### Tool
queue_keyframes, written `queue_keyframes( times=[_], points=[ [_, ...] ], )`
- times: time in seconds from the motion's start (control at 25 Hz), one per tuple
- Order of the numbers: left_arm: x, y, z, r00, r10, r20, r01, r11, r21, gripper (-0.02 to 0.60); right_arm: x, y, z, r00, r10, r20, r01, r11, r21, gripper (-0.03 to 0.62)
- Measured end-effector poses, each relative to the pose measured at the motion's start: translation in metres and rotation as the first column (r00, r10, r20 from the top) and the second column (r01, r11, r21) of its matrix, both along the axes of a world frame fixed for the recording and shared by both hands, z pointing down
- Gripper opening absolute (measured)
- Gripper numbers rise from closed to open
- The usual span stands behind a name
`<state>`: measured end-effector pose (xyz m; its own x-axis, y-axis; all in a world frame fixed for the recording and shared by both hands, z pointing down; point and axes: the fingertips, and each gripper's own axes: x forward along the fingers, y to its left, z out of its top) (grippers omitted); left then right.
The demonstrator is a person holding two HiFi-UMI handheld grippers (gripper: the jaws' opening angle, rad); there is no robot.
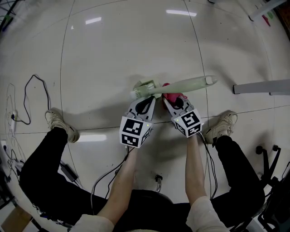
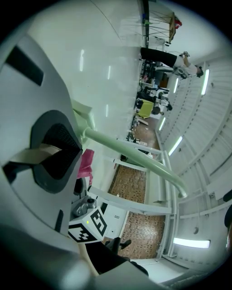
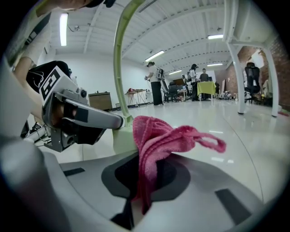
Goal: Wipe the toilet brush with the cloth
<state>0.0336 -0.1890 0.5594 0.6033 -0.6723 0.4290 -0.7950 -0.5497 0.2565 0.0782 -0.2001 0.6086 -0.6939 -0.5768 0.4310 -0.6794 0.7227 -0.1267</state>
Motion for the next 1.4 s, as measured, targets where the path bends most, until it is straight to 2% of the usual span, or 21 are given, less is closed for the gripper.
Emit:
queue_keyframes(
  times=[0.24,0.4,0.48,0.56,0.64,0.8,0.96,1.2,1.4],
  points=[
    [-0.001,0.001,-0.002,1.000,-0.016,0.006,0.016,1.000,-0.008,0.005,0.006,0.026,0.002,0.998,0.061,0.021,-0.060,0.998,-0.034,0.032],
    [-0.042,0.011,-0.028,0.989,-0.149,-0.024,0.150,0.987,0.063,0.005,-0.004,0.051,-0.008,0.988,0.133,0.077,-0.130,0.991,-0.044,0.032],
    [-0.075,0.024,-0.031,0.973,-0.230,-0.029,0.231,0.971,0.062,0.005,-0.031,0.072,-0.002,0.991,0.092,0.100,-0.085,0.994,-0.072,0.032],
    [-0.106,0.034,-0.025,0.949,-0.313,-0.029,0.314,0.949,0.036,0.005,-0.063,0.085,0.010,0.996,0.010,0.084,-0.002,0.996,-0.091,0.032],
    [-0.126,0.038,-0.019,0.932,-0.361,-0.019,0.361,0.932,0.018,0.005,-0.087,0.088,0.019,0.997,-0.042,0.062,0.048,0.995,-0.091,0.032],
    [-0.142,0.039,-0.017,0.928,-0.371,0.011,0.371,0.928,0.028,0.005,-0.105,0.072,0.018,0.997,-0.027,0.079,0.032,0.997,-0.072,0.032],
    [-0.141,0.044,-0.016,0.931,-0.366,0.011,0.365,0.931,0.022,0.005,-0.097,0.062,0.013,0.997,-0.020,0.077,0.025,0.998,-0.058,0.032],
    [-0.129,0.048,-0.011,0.940,-0.340,0.011,0.340,0.941,0.006,0.005,-0.051,0.047,0.000,0.993,0.080,0.088,-0.077,0.996,-0.032,0.032],
    [-0.123,0.046,-0.010,0.947,-0.320,0.018,0.320,0.947,0.010,0.005,-0.005,0.030,0.000,0.974,0.201,0.100,-0.199,0.979,-0.032,0.032]
  ],
)
